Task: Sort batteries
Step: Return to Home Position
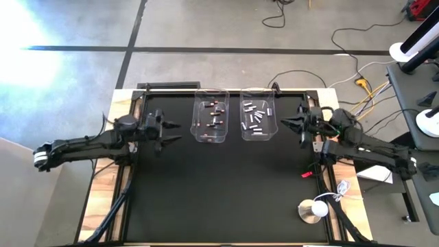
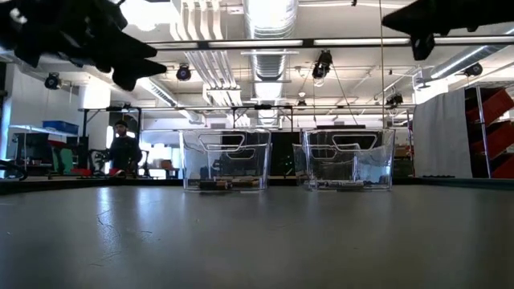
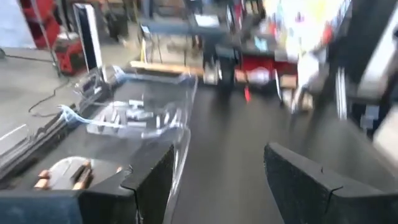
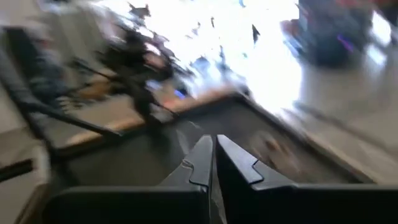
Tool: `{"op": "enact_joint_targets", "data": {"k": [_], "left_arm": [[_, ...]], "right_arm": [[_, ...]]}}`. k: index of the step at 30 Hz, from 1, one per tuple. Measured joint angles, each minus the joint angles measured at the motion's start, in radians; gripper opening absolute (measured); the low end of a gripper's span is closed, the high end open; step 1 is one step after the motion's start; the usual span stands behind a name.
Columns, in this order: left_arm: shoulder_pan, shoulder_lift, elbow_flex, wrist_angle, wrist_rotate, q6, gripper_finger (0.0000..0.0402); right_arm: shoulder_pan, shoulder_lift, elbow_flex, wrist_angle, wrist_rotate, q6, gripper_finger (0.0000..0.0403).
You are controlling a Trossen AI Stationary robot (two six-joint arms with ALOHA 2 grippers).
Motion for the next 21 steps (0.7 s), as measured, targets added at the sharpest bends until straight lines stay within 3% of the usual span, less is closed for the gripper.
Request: {"op": "enact_joint_targets", "data": {"k": [3,6,9,11,14,18,21], "left_arm": [[-0.008,-0.032,-0.11,0.225,-0.03,-0.102,0.0226],[-0.026,-0.066,-0.184,0.433,-0.03,-0.11,0.0226],[-0.048,-0.1,-0.219,0.452,-0.03,-0.111,0.0226],[-0.067,-0.117,-0.231,0.423,-0.017,-0.112,0.0226],[-0.11,-0.13,-0.247,0.391,-0.021,-0.129,0.0226],[-0.158,-0.13,-0.254,0.374,-0.082,-0.108,0.0226],[-0.174,-0.135,-0.255,0.376,-0.084,-0.101,0.0226]], "right_arm": [[0.023,-0.002,-0.108,0.23,-0.031,0.011,0.0013],[0.069,-0.001,-0.205,0.368,-0.039,0.01,0.0013],[0.144,0.0,-0.291,0.53,-0.107,-0.045,0.0013],[0.2,-0.001,-0.336,0.603,-0.09,-0.036,0.0013],[0.278,-0.001,-0.372,0.609,-0.029,-0.03,0.0013],[0.33,-0.022,-0.386,0.587,-0.029,-0.108,0.0013],[0.331,-0.069,-0.362,0.46,-0.031,-0.148,0.0013]]}}
